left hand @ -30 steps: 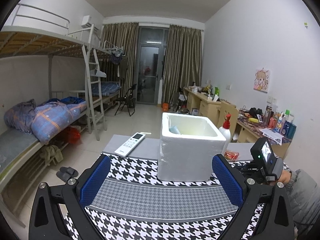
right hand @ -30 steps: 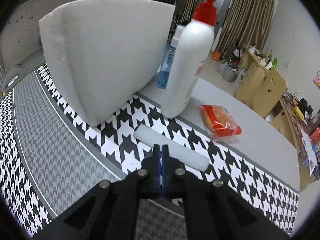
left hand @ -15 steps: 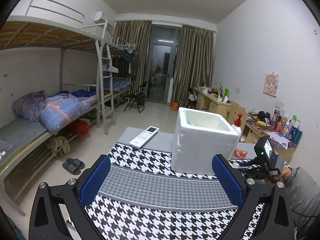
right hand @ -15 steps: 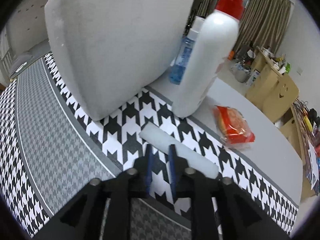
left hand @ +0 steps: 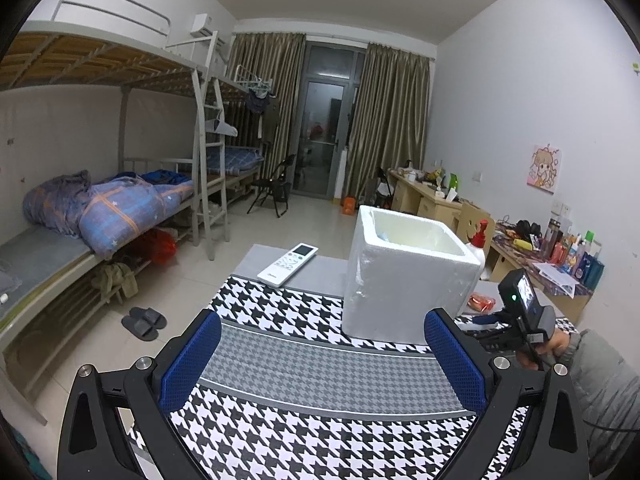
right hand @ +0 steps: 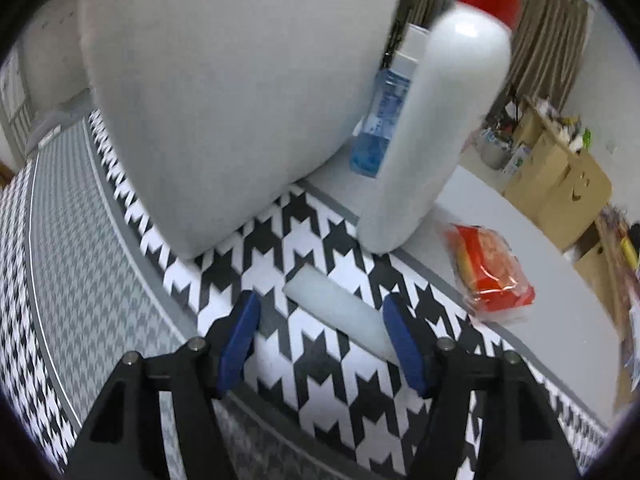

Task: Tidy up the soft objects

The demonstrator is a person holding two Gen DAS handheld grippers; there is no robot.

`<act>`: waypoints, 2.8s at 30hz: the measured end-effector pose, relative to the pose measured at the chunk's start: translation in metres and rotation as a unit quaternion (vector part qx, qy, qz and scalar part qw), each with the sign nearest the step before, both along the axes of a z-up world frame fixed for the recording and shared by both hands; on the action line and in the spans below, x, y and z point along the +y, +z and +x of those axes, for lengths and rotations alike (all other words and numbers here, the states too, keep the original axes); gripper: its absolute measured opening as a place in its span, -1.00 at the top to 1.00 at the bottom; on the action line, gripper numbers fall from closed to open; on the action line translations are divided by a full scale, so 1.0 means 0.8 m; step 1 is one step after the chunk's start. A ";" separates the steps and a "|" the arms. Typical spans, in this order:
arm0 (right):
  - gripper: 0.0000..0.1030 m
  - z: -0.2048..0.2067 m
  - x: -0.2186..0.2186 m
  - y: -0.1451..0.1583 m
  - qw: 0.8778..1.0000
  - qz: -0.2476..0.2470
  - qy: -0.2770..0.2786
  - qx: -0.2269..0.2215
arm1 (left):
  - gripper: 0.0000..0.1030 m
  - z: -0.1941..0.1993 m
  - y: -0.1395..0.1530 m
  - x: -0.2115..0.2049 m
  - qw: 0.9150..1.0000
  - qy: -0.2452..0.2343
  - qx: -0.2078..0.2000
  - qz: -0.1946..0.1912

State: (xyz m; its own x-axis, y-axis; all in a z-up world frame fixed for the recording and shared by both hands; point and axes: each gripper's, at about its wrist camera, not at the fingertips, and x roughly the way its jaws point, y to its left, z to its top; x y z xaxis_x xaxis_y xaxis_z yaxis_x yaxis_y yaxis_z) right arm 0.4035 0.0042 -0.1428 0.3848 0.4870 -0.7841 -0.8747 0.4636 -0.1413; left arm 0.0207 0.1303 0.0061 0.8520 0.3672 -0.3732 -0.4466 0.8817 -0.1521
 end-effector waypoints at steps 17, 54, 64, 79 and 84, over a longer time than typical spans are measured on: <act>0.88 -0.037 0.008 0.038 0.998 0.017 -0.044 -0.036 | -0.97 -0.030 -0.005 0.001 1.000 0.010 0.000 -0.001; 0.88 -0.110 0.016 0.220 0.976 0.183 -0.051 -0.107 | -0.98 -0.085 -0.048 -0.030 0.998 0.047 -0.004 0.046; 0.88 -0.111 0.046 0.243 0.972 0.205 -0.045 -0.105 | -0.98 -0.106 -0.059 -0.042 0.997 0.037 -0.026 0.057; 0.87 -0.076 0.100 0.241 0.971 0.221 -0.066 -0.069 | -0.98 -0.124 -0.060 -0.065 0.994 0.047 -0.061 0.081; 0.86 -0.071 0.116 0.227 0.971 0.220 -0.069 -0.058 | -0.98 -0.126 -0.063 -0.065 0.994 0.045 -0.060 0.080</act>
